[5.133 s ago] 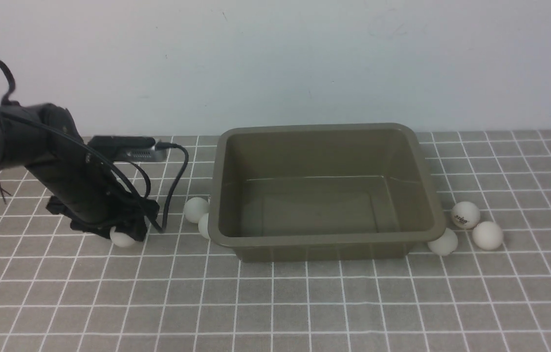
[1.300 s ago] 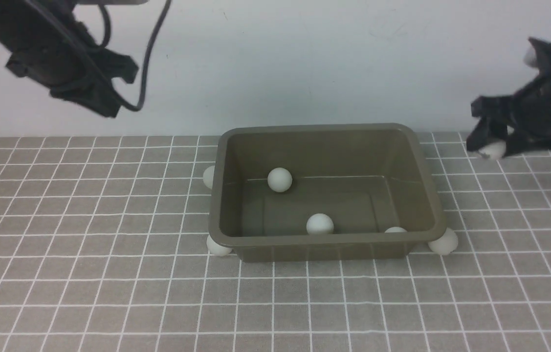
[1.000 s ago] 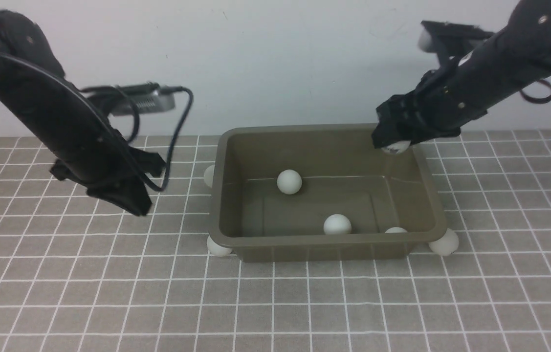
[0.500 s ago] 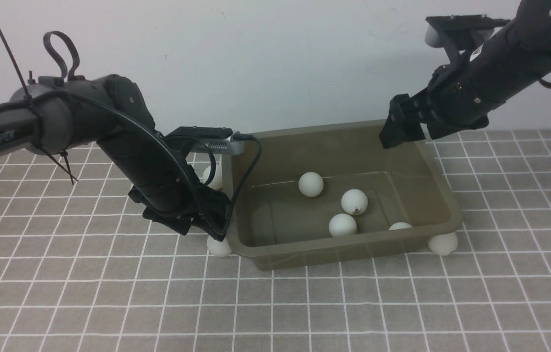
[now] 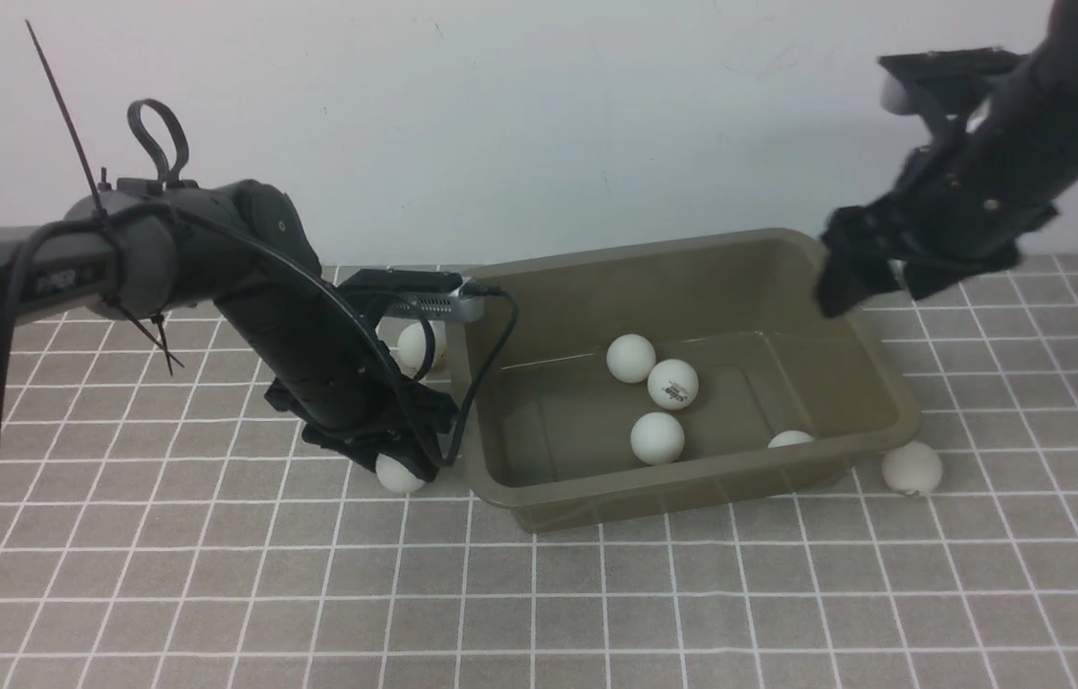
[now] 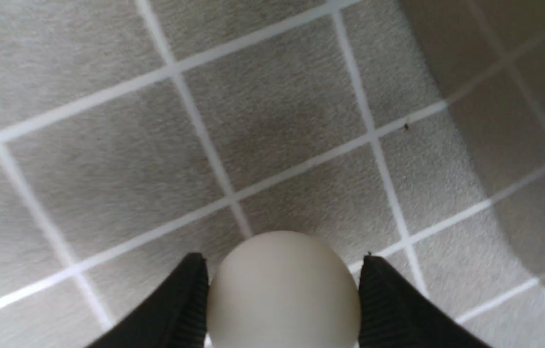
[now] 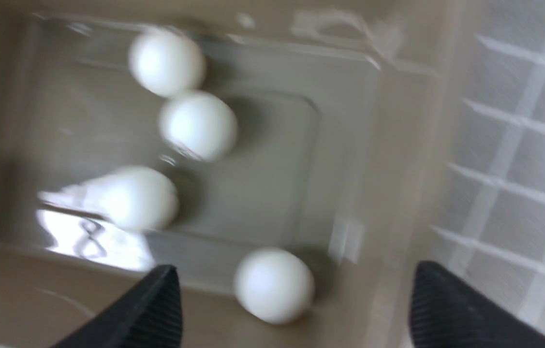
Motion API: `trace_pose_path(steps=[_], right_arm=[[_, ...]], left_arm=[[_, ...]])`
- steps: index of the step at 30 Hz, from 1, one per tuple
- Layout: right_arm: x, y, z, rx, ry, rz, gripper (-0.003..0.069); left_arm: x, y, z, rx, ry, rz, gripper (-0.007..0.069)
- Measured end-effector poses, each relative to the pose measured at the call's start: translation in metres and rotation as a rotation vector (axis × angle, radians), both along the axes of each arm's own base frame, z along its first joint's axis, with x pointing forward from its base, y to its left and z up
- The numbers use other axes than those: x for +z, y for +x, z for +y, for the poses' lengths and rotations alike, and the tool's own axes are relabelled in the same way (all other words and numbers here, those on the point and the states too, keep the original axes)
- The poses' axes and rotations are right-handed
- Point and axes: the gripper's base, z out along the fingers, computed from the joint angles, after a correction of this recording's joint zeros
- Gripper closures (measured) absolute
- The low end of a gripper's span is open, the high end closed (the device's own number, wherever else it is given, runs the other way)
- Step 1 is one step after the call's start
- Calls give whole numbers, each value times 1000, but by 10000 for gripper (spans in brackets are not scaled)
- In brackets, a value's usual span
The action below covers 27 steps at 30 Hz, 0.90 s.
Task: Put the table tennis balls into the box on the grey coffee tablecloth.
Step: 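Reach for and grasp a ping pong ball on the table beside the basket, then drop the ball into the bin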
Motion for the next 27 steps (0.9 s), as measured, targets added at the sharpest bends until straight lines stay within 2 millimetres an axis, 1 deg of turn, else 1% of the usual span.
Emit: trace_pose_path(steps=[2,3,4,5,6,7,8,9,10,11,12,14,15,16,17,18,19,20,21,22,23,25,26,27], right_arm=[[-2,0,-38,-104,-40,47,204],[-2,0,-38,-104,-40,47,204],[-3,-1,-57,-160,-42,72,226],[-3,-3,-77,-229,-29,100,250],[-4,-4,-87,-268,-12,115,256],[-4,-5,-99,-306,14,124,259],[-5,-5,-103,-316,29,128,258],[-6,-5,-104,-318,35,130,258],[-9,-6,-106,-313,47,140,252],[-17,-7,-103,-300,59,164,242],[-22,-7,-100,-293,66,180,232],[-37,-9,-94,-283,71,212,204],[-50,-9,-89,-273,69,229,183],[-57,-10,-86,-268,67,243,175],[-62,-10,-83,-266,66,243,165],[-75,-9,-79,-258,62,256,151],[-83,-9,-75,-253,58,264,144],[-83,-9,-75,-253,58,264,144],[-92,-8,-71,-243,51,274,139],[-98,-7,-68,-237,44,278,137],[-103,-5,-67,-236,39,279,136],[-115,-2,-62,-232,25,292,134],[-119,-1,-61,-240,21,301,134],[-126,-1,-61,-247,8,320,134]], left_arm=[[24,4,3,-14,23,-29,272],[31,5,4,-14,26,-43,272],[46,7,5,-10,24,-72,272],[65,9,5,-2,12,-116,272],[77,11,4,2,-1,-150,272],[100,13,-2,3,-36,-205,272],[110,13,-7,-2,-64,-223,272],[111,13,-8,-2,-65,-228,272],[122,13,-19,-23,-104,-256,272],[127,13,-31,-56,-125,-273,272],[127,13,-41,-87,-136,-279,272],[119,12,-60,-145,-138,-271,272],[110,12,-72,-176,-138,-246,272],[101,11,-81,-197,-136,-225,272],[95,11,-86,-208,-133,-210,272],[82,11,-95,-226,-126,-182,269],[73,12,-99,-235,-117,-168,254],[72,12,-100,-235,-115,-163,249],[65,13,-102,-237,-103,-150,221],[61,14,-102,-235,-86,-142,176],[61,15,-101,-228,-74,-136,139],[67,17,-94,-198,-40,-117,97],[73,20,-88,-165,-21,-113,91],[82,25,-79,-120,6,-117,102]])
